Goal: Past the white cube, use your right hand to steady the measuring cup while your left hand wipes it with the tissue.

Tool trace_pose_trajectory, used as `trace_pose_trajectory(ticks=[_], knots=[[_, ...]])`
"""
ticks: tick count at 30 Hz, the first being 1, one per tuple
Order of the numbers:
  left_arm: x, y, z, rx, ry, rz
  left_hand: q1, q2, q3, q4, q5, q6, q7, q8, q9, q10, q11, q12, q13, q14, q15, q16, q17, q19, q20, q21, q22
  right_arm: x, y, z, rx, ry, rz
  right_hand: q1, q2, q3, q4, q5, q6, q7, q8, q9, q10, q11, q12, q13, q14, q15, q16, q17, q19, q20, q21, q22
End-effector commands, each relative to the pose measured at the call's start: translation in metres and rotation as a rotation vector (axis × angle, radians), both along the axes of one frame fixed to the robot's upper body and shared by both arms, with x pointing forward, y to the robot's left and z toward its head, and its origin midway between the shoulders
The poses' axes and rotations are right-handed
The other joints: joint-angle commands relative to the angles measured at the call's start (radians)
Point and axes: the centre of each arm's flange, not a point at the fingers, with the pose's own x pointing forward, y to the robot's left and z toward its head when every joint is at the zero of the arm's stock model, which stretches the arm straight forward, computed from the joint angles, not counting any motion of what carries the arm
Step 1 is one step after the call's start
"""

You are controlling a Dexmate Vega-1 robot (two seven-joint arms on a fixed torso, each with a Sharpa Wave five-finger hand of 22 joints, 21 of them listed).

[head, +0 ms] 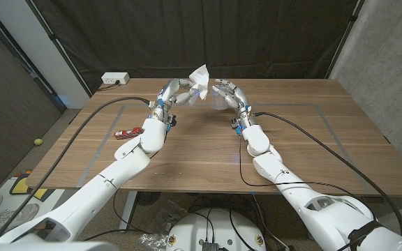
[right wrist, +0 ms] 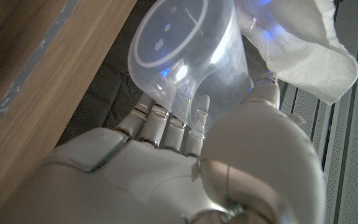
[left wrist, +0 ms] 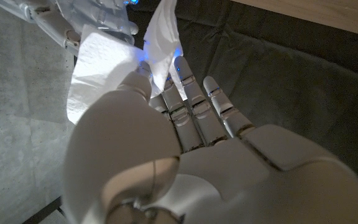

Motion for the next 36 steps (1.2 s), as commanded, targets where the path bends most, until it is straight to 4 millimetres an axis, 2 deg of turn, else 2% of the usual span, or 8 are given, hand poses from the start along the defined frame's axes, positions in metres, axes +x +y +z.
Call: trace_pose_trajectory(ticks=[1, 9, 19, 28, 36], knots=[[-0.013, 0.009, 0.015, 0.109, 0.045, 0.177, 0.006, 0.004, -0.003, 0.0, 0.009, 0.002, 0.005, -0.002, 0.003, 0.022, -0.017, 0.007, 0.003, 0.006, -0.123, -0.003, 0.003, 0.011, 0.002, 0.006, 0.003, -0.004, -0.015, 0.003, -0.111, -0.082, -0.207, 0.01, 0.005, -0.007, -0.002, 0.0, 0.005, -0.001, -0.002, 0.002, 0.014, -0.005, -0.005, 0.003, 0.003, -0.16, -0.006, 0.003, -0.003, -0.098, 0.008, 0.001], [-0.013, 0.009, 0.022, 0.222, 0.117, 0.232, 0.01, 0.003, -0.004, -0.002, 0.008, 0.004, 0.009, -0.004, 0.005, 0.023, -0.017, 0.004, 0.002, 0.008, -0.123, -0.003, 0.005, 0.011, 0.004, 0.008, 0.002, -0.009, -0.02, 0.004, -0.193, -0.123, -0.308, 0.016, 0.009, -0.009, -0.003, 0.001, 0.007, -0.004, -0.001, 0.003, 0.016, -0.005, -0.007, 0.005, 0.004, -0.161, -0.008, 0.004, 0.0, -0.101, 0.013, 0.0], [-0.017, 0.006, 0.032, 0.403, 0.231, 0.292, 0.012, 0.003, -0.005, -0.002, 0.008, 0.003, 0.01, -0.007, 0.005, 0.024, -0.017, 0.002, 0.004, 0.011, -0.122, -0.004, 0.008, 0.005, 0.006, 0.009, 0.002, -0.01, -0.026, -0.007, -0.281, -0.134, -0.452, 0.023, 0.011, -0.013, -0.004, 0.002, 0.006, -0.011, -0.002, 0.003, 0.014, -0.011, -0.01, 0.007, 0.0, -0.16, -0.015, 0.004, -0.001, -0.11, 0.018, -0.002], [-0.019, 0.001, 0.036, 0.561, 0.338, 0.328, 0.01, 0.003, -0.007, 0.001, 0.007, 0.0, 0.014, -0.011, 0.006, 0.024, -0.018, -0.002, 0.004, 0.009, -0.121, -0.008, 0.009, -0.003, 0.005, 0.008, 0.0, -0.01, -0.03, -0.016, -0.301, -0.089, -0.518, 0.032, 0.018, -0.014, -0.006, 0.005, 0.006, -0.014, -0.001, 0.005, 0.014, -0.014, -0.012, 0.008, -0.01, -0.16, -0.028, 0.0, 0.011, -0.123, 0.029, -0.002], [-0.02, -0.002, 0.035, 0.661, 0.409, 0.343, 0.008, 0.005, -0.008, 0.004, 0.007, 0.0, 0.013, -0.013, 0.007, 0.024, -0.018, -0.005, 0.003, 0.009, -0.121, -0.01, 0.009, -0.009, 0.003, 0.008, 0.0, -0.01, -0.029, -0.024, -0.273, 0.018, -0.545, 0.048, 0.034, -0.009, -0.009, 0.008, 0.01, -0.013, 0.001, 0.005, 0.019, -0.013, -0.012, 0.009, -0.011, -0.16, -0.04, -0.006, 0.024, -0.127, 0.044, -0.001]])
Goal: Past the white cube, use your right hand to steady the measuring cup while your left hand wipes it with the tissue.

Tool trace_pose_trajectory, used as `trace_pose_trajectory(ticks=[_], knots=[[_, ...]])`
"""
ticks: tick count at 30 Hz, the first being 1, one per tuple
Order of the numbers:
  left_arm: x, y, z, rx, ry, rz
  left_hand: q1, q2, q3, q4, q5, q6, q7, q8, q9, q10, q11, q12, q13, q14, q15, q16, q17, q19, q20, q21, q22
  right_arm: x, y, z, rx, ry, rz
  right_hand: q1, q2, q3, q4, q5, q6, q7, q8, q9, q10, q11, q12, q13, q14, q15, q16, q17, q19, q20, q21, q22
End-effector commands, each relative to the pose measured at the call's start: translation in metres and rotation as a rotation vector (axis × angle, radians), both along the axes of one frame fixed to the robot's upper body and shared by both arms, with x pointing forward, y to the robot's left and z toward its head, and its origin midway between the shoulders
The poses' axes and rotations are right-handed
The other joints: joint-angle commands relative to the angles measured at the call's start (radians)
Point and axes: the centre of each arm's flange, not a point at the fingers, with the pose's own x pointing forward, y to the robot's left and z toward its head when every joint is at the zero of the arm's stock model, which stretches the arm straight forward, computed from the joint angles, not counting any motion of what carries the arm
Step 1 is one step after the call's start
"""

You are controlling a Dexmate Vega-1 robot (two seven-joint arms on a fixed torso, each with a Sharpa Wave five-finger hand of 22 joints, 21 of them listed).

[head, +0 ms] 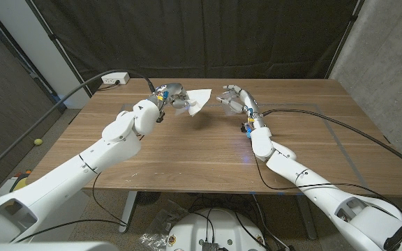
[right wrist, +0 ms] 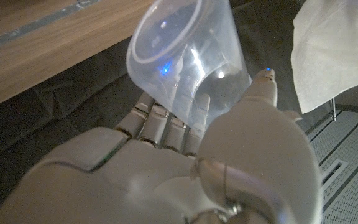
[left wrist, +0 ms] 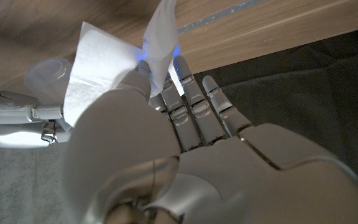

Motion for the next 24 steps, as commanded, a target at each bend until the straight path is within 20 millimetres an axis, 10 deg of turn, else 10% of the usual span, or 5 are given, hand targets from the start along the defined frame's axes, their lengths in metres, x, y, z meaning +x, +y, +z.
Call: trace_pose_trajectory(ticks=[1, 24], knots=[[-0.003, -0.001, 0.001, 0.145, 0.127, 0.055, -0.003, 0.008, 0.001, 0.004, 0.007, 0.004, 0.009, -0.002, 0.002, 0.022, -0.019, -0.003, 0.004, 0.009, -0.121, -0.003, 0.004, -0.005, -0.001, 0.008, -0.001, -0.002, -0.002, -0.012, 0.029, 0.09, -0.091, 0.007, 0.017, 0.0, -0.006, 0.008, 0.005, -0.006, 0.001, 0.005, 0.01, -0.001, 0.0, 0.002, -0.007, -0.157, -0.011, -0.005, 0.016, -0.13, 0.013, 0.004], [-0.006, -0.002, -0.005, 0.337, 0.185, 0.159, -0.007, 0.01, -0.001, 0.009, 0.007, -0.005, 0.003, -0.013, 0.001, 0.015, -0.02, -0.015, 0.004, 0.003, -0.121, -0.014, 0.003, -0.029, 0.004, 0.002, -0.004, -0.003, 0.013, -0.018, -0.032, 0.275, -0.167, 0.0, 0.016, -0.045, 0.009, 0.004, -0.038, 0.011, -0.005, 0.014, -0.105, 0.025, -0.071, -0.042, -0.113, -0.146, -0.223, -0.159, -0.003, -0.132, 0.084, 0.012]])
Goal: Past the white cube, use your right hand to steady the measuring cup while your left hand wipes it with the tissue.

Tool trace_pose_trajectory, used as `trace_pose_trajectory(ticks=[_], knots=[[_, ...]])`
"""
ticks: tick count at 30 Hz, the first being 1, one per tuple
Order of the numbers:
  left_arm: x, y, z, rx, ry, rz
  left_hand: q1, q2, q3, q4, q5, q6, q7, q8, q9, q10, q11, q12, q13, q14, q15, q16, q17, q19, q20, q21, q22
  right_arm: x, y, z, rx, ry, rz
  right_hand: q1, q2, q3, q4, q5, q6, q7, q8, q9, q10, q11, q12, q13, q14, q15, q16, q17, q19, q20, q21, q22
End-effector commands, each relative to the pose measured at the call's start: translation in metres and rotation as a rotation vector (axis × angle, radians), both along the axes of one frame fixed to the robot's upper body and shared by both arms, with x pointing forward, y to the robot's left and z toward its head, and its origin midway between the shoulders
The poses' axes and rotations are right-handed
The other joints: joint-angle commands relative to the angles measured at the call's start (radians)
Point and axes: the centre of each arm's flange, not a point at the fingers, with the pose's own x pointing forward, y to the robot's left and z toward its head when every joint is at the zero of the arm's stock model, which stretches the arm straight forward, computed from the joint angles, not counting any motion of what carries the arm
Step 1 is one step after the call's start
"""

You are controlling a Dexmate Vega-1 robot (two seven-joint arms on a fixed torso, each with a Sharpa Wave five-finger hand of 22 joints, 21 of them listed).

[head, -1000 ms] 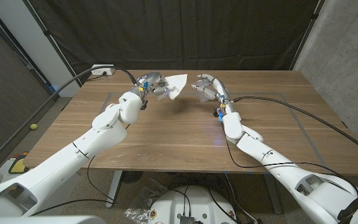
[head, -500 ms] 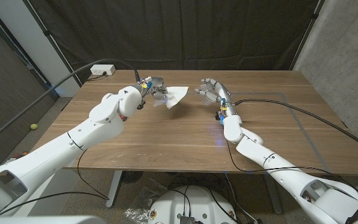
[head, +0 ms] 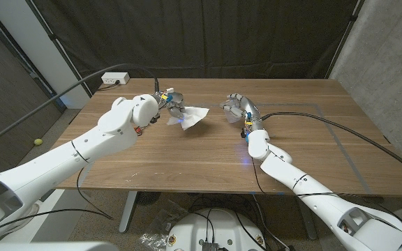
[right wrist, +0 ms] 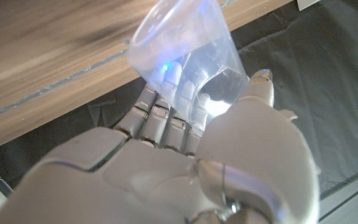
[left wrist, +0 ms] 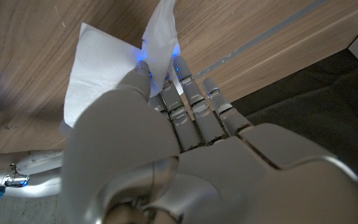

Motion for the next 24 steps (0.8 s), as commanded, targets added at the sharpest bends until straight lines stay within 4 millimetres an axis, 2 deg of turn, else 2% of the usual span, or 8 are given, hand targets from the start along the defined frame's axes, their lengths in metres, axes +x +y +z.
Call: trace_pose_trajectory(ticks=[1, 9, 14, 15, 18, 20, 21, 24], knots=[[-0.0023, -0.001, -0.0038, 0.103, -0.007, 0.068, 0.0, 0.004, 0.004, 0.005, 0.007, -0.005, 0.001, -0.005, 0.002, 0.015, -0.02, -0.006, 0.002, 0.001, -0.121, -0.006, 0.003, -0.006, 0.001, 0.002, 0.0, -0.0007, 0.0059, -0.004, -0.038, 0.094, -0.038, -0.014, -0.008, -0.021, 0.005, 0.004, -0.014, 0.001, -0.002, 0.005, -0.043, 0.008, -0.027, -0.014, -0.041, -0.156, -0.06, -0.042, -0.033, -0.125, 0.013, -0.001], [-0.0026, -0.0059, -0.0071, 0.187, -0.044, 0.146, -0.001, -0.003, 0.006, 0.005, 0.004, -0.061, -0.011, -0.031, 0.001, -0.035, -0.023, -0.038, -0.01, -0.027, -0.118, -0.033, -0.007, -0.03, 0.014, -0.005, -0.003, -0.001, 0.0059, -0.0036, -0.05, 0.101, -0.036, -0.03, -0.011, -0.044, 0.018, 0.005, -0.056, 0.005, -0.013, 0.007, -0.094, 0.011, -0.068, -0.036, -0.104, -0.145, -0.119, -0.087, -0.098, -0.082, 0.001, -0.022], [-0.0033, -0.0087, -0.0081, 0.222, -0.036, 0.175, -0.055, -0.037, -0.021, 0.033, -0.002, -0.17, -0.039, -0.076, 0.002, -0.177, -0.02, -0.128, -0.049, -0.123, -0.105, -0.09, -0.025, -0.073, 0.043, -0.02, -0.008, -0.002, 0.0038, -0.0025, -0.057, 0.11, -0.029, -0.043, -0.01, -0.056, 0.027, 0.005, -0.103, 0.017, -0.033, 0.004, -0.12, 0.019, -0.086, -0.047, -0.127, -0.129, -0.136, -0.104, -0.117, -0.064, -0.006, -0.039], [-0.0034, -0.0088, -0.0083, 0.223, -0.034, 0.174, -0.084, -0.047, -0.035, 0.049, 0.0, -0.22, -0.052, -0.097, -0.001, -0.227, -0.021, -0.163, -0.065, -0.174, -0.099, -0.104, -0.03, -0.091, 0.055, -0.027, -0.009, -0.0021, 0.0032, -0.0022, -0.06, 0.112, -0.029, -0.05, -0.012, -0.062, 0.031, 0.005, -0.116, 0.017, -0.04, 0.003, -0.136, 0.023, -0.095, -0.051, -0.132, -0.12, -0.14, -0.11, -0.135, -0.041, -0.013, -0.046], [-0.0038, -0.0099, -0.0085, 0.236, -0.021, 0.181, -0.137, -0.091, -0.078, 0.073, 0.01, -0.362, -0.083, -0.15, -0.002, -0.388, -0.005, -0.281, -0.107, -0.339, -0.065, -0.111, -0.053, -0.156, 0.078, -0.054, -0.011, -0.0028, 0.0016, -0.002, -0.069, 0.11, -0.021, -0.069, -0.018, -0.08, 0.043, 0.005, -0.194, 0.027, -0.08, -0.006, -0.164, 0.028, -0.11, -0.064, -0.163, -0.089, -0.152, -0.126, -0.166, -0.001, -0.027, -0.068], [-0.0039, -0.0101, -0.0085, 0.239, -0.012, 0.18, -0.17, -0.107, -0.107, 0.091, 0.023, -0.5, -0.089, -0.188, -0.001, -0.492, 0.023, -0.341, -0.131, -0.445, -0.035, -0.113, -0.08, -0.181, 0.086, -0.067, -0.012, -0.0033, 0.0009, -0.0016, -0.077, 0.115, -0.022, -0.089, -0.022, -0.095, 0.054, 0.005, -0.259, 0.041, -0.122, -0.018, -0.193, 0.039, -0.12, -0.074, -0.183, -0.067, -0.156, -0.139, -0.185, 0.028, -0.039, -0.088], [-0.0041, -0.0104, -0.0085, 0.243, -0.006, 0.182, -0.187, -0.122, -0.126, 0.098, 0.029, -0.549, -0.09, -0.189, 0.001, -0.555, 0.032, -0.357, -0.143, -0.492, -0.02, -0.115, -0.096, -0.193, 0.092, -0.075, -0.013, -0.0035, 0.0005, -0.0016, -0.082, 0.117, -0.017, -0.095, -0.022, -0.1, 0.059, 0.006, -0.299, 0.047, -0.148, -0.024, -0.216, 0.047, -0.125, -0.081, -0.199, -0.061, -0.158, -0.147, -0.193, 0.037, -0.045, -0.1], [-0.005, -0.0107, -0.0087, 0.243, 0.006, 0.179, -0.22, -0.142, -0.166, 0.117, 0.047, -0.669, -0.084, -0.193, 0.001, -0.678, 0.063, -0.359, -0.17, -0.615, 0.025, -0.118, -0.135, -0.23, 0.102, -0.097, -0.014, -0.0043, -0.0004, -0.0016, -0.096, 0.12, -0.009, -0.123, -0.027, -0.114, 0.074, 0.005, -0.371, 0.066, -0.198, -0.037, -0.265, 0.066, -0.137, -0.096, -0.234, -0.031, -0.161, -0.162, -0.219, 0.08, -0.062, -0.125]])
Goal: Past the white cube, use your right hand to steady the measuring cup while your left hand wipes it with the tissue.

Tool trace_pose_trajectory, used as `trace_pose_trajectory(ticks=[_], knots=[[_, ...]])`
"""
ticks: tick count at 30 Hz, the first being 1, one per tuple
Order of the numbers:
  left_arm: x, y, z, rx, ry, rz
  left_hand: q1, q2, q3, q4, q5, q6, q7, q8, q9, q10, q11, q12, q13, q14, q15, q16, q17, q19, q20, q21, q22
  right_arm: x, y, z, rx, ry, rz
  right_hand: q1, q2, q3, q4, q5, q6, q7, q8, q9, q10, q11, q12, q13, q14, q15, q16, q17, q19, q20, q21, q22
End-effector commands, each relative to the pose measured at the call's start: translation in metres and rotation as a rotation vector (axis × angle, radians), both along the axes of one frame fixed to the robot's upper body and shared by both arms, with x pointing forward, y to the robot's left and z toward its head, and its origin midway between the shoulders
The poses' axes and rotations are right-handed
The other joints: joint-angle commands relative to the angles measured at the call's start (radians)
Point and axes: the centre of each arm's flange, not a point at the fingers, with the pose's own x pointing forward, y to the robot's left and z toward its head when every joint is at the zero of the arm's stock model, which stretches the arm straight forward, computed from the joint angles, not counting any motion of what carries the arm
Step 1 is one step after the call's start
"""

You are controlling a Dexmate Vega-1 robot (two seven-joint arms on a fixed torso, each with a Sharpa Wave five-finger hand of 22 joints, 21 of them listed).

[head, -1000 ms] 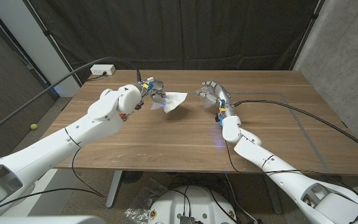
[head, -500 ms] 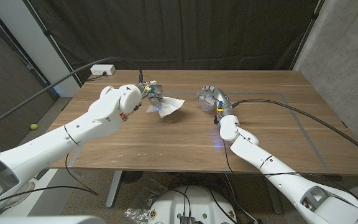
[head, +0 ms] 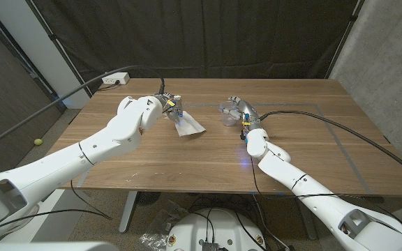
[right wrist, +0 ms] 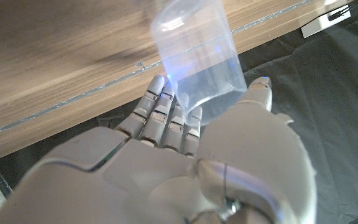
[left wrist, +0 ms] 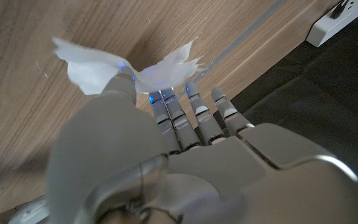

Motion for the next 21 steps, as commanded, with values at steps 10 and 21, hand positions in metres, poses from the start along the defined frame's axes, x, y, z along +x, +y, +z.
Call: trace_pose_trajectory(ticks=[10, 21], knots=[[-0.009, 0.0, -0.003, -0.003, 0.015, -0.005, -0.151, -0.057, -0.146, 0.087, 0.054, -0.406, -0.006, -0.013, 0.001, -0.411, 0.034, -0.014, -0.082, -0.331, 0.034, -0.002, -0.116, -0.111, 0.004, -0.068, 0.0, -0.006, -0.005, -0.001, -0.06, 0.024, 0.049, -0.096, -0.033, -0.039, 0.044, 0.001, -0.188, 0.034, -0.12, -0.024, -0.195, 0.058, -0.031, -0.049, -0.19, 0.043, -0.018, -0.053, -0.127, 0.129, -0.084, -0.086], [-0.028, 0.023, -0.012, -0.236, -0.235, -0.215, -0.299, -0.01, -0.217, 0.171, 0.06, -0.65, -0.033, -0.015, -0.004, -0.601, 0.051, -0.008, -0.107, -0.449, 0.053, 0.001, -0.149, -0.201, 0.011, -0.106, 0.007, -0.013, -0.012, 0.002, 0.021, -0.091, 0.171, -0.256, -0.005, -0.037, 0.131, -0.021, -0.165, 0.02, -0.108, -0.026, -0.231, 0.09, -0.008, -0.078, -0.309, 0.1, -0.004, -0.091, -0.202, 0.128, -0.15, -0.123]])
